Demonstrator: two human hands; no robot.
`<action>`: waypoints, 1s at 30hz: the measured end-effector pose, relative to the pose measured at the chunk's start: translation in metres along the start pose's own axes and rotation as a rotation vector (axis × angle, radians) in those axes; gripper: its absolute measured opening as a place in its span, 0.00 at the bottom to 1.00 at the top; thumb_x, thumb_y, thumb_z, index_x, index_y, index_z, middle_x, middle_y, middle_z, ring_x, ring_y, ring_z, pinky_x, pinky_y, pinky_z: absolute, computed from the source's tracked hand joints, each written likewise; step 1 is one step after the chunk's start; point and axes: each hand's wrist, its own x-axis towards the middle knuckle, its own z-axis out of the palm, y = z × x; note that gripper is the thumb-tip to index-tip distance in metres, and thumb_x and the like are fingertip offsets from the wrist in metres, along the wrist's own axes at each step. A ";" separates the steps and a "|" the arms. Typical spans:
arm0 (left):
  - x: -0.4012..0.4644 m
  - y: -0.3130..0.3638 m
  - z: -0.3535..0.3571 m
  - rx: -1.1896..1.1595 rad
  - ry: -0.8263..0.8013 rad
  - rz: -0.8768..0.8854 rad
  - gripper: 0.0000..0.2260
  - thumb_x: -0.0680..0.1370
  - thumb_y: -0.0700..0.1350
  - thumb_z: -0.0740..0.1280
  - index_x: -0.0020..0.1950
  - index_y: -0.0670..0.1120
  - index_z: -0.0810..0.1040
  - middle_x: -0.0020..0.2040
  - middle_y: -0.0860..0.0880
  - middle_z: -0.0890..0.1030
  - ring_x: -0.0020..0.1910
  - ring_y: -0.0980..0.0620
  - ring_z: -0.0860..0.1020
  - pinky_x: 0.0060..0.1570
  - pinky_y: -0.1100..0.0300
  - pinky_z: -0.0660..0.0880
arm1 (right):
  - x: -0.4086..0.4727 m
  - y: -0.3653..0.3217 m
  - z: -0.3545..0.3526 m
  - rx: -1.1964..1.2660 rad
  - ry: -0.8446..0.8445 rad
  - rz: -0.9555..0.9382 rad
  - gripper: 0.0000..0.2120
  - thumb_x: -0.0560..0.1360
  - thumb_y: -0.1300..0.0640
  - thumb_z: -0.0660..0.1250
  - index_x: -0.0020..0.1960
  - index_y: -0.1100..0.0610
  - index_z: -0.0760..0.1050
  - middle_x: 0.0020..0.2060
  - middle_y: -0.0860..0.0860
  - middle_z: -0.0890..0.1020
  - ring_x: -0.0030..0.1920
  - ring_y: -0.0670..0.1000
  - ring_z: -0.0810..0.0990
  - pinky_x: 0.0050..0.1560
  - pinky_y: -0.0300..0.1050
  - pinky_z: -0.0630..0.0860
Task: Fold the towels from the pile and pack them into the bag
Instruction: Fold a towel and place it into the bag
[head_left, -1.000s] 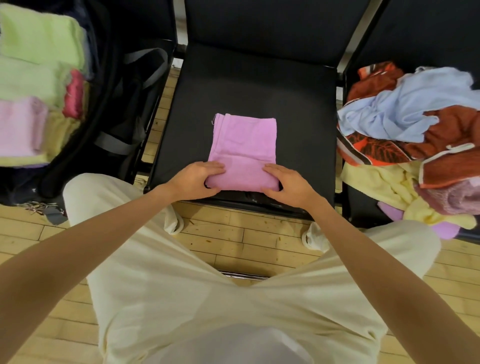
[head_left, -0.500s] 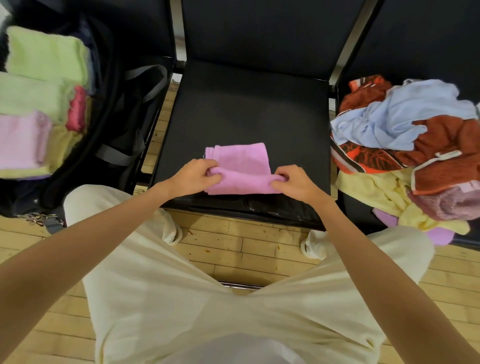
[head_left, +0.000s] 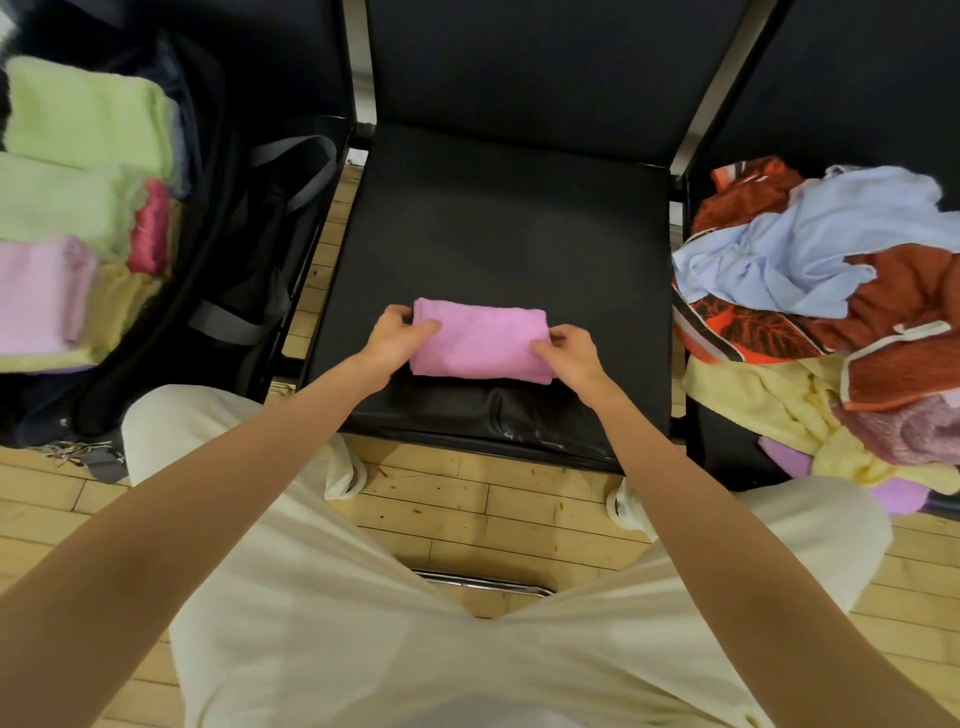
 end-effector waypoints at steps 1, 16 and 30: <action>0.001 -0.004 0.001 0.074 -0.006 0.004 0.25 0.77 0.46 0.67 0.71 0.40 0.63 0.65 0.43 0.73 0.62 0.46 0.74 0.53 0.56 0.73 | 0.000 0.002 0.003 -0.048 0.004 0.004 0.16 0.75 0.56 0.67 0.59 0.63 0.74 0.54 0.57 0.80 0.54 0.55 0.78 0.56 0.48 0.75; -0.045 -0.016 0.009 0.554 -0.050 -0.053 0.15 0.80 0.49 0.63 0.60 0.38 0.73 0.56 0.41 0.78 0.53 0.44 0.77 0.49 0.57 0.73 | -0.052 -0.012 0.001 -0.276 -0.139 0.149 0.14 0.70 0.61 0.69 0.38 0.55 0.63 0.52 0.59 0.74 0.55 0.57 0.76 0.46 0.47 0.79; -0.090 -0.050 -0.072 0.240 0.181 0.089 0.12 0.74 0.45 0.69 0.52 0.40 0.74 0.45 0.46 0.75 0.47 0.47 0.76 0.41 0.59 0.68 | -0.099 -0.067 0.059 0.050 -0.108 0.042 0.07 0.73 0.60 0.68 0.46 0.60 0.70 0.50 0.56 0.77 0.49 0.52 0.76 0.46 0.44 0.73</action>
